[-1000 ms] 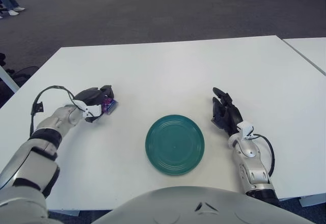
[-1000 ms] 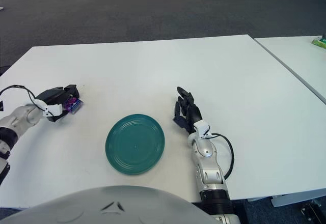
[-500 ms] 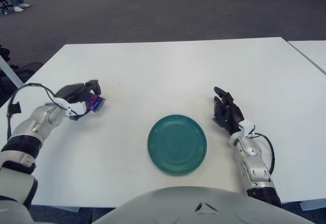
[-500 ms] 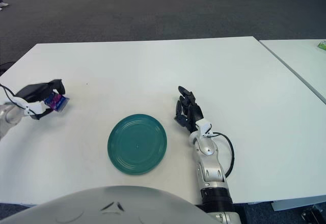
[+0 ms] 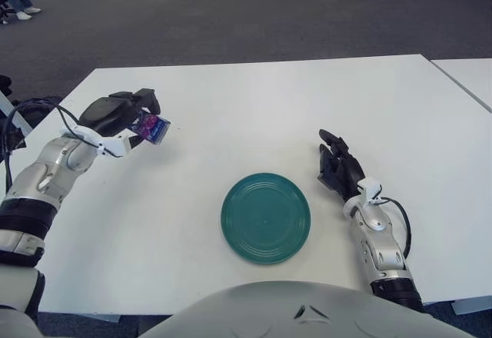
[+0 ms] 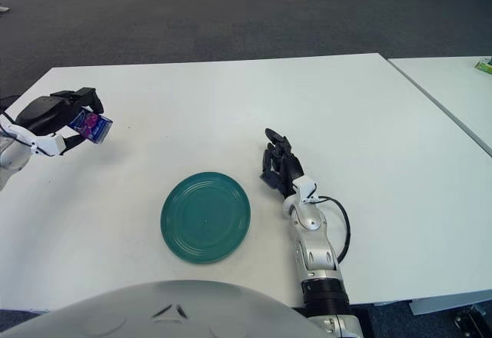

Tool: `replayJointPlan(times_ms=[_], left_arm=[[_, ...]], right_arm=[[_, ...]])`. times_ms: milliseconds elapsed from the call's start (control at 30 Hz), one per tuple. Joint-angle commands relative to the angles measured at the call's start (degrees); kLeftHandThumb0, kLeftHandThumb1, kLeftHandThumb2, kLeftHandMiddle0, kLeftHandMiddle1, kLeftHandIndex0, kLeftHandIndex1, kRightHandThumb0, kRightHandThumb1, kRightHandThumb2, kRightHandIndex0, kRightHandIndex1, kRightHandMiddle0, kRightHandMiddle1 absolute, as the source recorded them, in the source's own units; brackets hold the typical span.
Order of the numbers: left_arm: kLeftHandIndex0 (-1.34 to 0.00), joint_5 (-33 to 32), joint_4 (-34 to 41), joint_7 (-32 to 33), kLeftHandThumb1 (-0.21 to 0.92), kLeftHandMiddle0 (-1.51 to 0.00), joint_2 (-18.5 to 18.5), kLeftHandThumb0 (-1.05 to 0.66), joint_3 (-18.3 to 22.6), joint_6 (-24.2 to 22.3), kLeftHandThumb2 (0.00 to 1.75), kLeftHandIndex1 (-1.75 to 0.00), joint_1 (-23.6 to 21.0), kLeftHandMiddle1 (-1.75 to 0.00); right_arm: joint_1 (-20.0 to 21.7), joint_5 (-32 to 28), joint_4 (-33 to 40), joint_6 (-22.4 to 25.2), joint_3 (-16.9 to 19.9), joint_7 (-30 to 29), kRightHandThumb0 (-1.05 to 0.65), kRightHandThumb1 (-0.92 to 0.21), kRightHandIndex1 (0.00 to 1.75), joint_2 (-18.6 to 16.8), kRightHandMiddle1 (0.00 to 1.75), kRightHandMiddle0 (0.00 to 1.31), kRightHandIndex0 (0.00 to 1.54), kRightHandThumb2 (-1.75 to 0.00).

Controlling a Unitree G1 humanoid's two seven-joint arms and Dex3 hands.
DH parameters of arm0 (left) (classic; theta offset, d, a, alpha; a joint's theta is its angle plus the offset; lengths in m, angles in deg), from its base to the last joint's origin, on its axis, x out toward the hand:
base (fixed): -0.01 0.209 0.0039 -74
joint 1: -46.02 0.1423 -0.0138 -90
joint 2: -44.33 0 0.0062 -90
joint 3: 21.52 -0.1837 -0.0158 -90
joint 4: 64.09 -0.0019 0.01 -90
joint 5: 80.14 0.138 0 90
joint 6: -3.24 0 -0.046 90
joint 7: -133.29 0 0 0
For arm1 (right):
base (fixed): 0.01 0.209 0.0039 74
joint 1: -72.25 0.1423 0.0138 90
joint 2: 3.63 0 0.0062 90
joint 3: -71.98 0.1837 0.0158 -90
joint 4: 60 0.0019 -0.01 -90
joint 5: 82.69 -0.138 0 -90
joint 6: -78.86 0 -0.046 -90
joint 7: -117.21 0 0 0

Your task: Put the gum into the plate.

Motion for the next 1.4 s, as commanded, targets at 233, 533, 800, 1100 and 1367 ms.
replayJointPlan(times_ms=[233,533,800,1100,1367], left_arm=[[-0.51,-2.29,14.52,-5.79,0.19,-0.78,-2.85,0.0,3.27,-6.19,1.4,-1.75,3.8,-1.53],[-0.5,-0.42,26.77,-11.97,0.19,-0.75,-6.21,0.0,2.81,-14.8,1.41,-1.75,4.87,-1.59],[-0.45,-0.18,35.31,-16.85,0.25,-0.7,-10.36,0.0,0.15,-18.07,1.36,-1.75,4.52,-1.62],[-0.55,5.28,40.41,-18.95,0.12,-0.74,-14.01,0.0,-4.56,-17.6,1.55,-1.75,3.63,-1.74],[-0.63,8.65,45.36,-21.27,0.03,-0.8,-17.24,0.0,-8.01,-17.48,1.64,-1.73,3.73,-1.75]], right_arm=[[-1.68,-0.57,-2.58,2.33,0.04,0.24,-0.61,-0.92,0.01,-0.34,0.46,0.0,0.17,-1.0],[-1.31,-0.69,-3.13,2.13,-0.02,0.36,-0.61,-0.92,0.01,-0.51,0.48,0.0,0.18,-1.0],[-1.57,-0.59,-2.81,1.99,-0.25,0.36,-0.61,-0.92,0.01,-0.8,0.47,0.0,0.18,-1.0],[-2.09,0.18,-2.56,1.16,-0.75,-0.05,-0.62,-0.92,0.0,-0.86,0.42,0.0,0.16,-1.0],[-2.39,0.66,-1.86,2.43,-0.98,-1.09,-0.63,-0.92,0.0,-0.98,0.41,0.0,0.14,-0.99]])
